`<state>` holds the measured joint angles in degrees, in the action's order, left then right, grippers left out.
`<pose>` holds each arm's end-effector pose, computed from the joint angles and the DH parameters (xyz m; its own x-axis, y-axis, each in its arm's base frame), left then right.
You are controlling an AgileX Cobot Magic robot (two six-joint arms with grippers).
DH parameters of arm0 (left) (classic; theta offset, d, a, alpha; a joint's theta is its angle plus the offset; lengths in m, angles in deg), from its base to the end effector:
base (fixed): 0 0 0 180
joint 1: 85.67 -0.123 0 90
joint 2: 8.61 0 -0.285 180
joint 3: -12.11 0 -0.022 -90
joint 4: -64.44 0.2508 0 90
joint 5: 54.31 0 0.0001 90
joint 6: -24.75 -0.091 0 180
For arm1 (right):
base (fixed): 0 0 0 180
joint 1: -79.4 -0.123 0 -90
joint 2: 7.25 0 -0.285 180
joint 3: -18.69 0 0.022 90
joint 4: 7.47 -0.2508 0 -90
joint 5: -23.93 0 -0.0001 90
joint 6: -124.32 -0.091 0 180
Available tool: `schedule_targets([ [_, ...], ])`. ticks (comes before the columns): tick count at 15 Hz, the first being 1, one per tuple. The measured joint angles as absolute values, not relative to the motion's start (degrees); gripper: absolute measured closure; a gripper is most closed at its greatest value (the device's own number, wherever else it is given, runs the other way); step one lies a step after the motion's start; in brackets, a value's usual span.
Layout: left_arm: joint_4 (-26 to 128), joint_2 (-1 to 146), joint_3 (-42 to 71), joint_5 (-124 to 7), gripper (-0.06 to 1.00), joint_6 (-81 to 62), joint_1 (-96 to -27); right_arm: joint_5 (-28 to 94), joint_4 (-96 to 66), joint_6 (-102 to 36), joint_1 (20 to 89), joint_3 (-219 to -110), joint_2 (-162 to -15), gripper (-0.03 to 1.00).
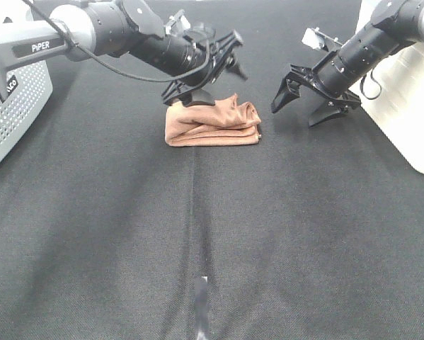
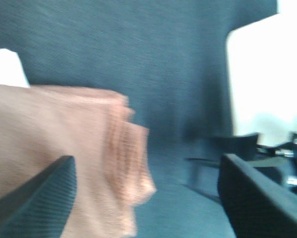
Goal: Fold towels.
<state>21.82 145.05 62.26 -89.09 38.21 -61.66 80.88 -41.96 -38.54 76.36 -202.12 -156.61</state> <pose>0.5046 -0.2633 0.1576 -0.8743 -0.3902 -0.2887 -0.0500 0.6640 -0.7461 0.5139 0.0706 0.1339 -0.9505 0.0018 -0.3106 -0.1506 0.8719 0.4660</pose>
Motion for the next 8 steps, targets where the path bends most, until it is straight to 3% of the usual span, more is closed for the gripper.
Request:
schedule_targets([
  [3, 21.82, 144.48, 65.53, -90.41, 0.18, 35.01, -63.15, 82.14, -44.82, -38.43, 76.42, -202.12, -154.43, 0.12],
  [8, 26.97, 138.98, 67.36, -91.78, 0.18, 28.99, -71.11, 83.75, -66.82, -30.7, 75.5, -202.12, -154.09, 0.12],
])
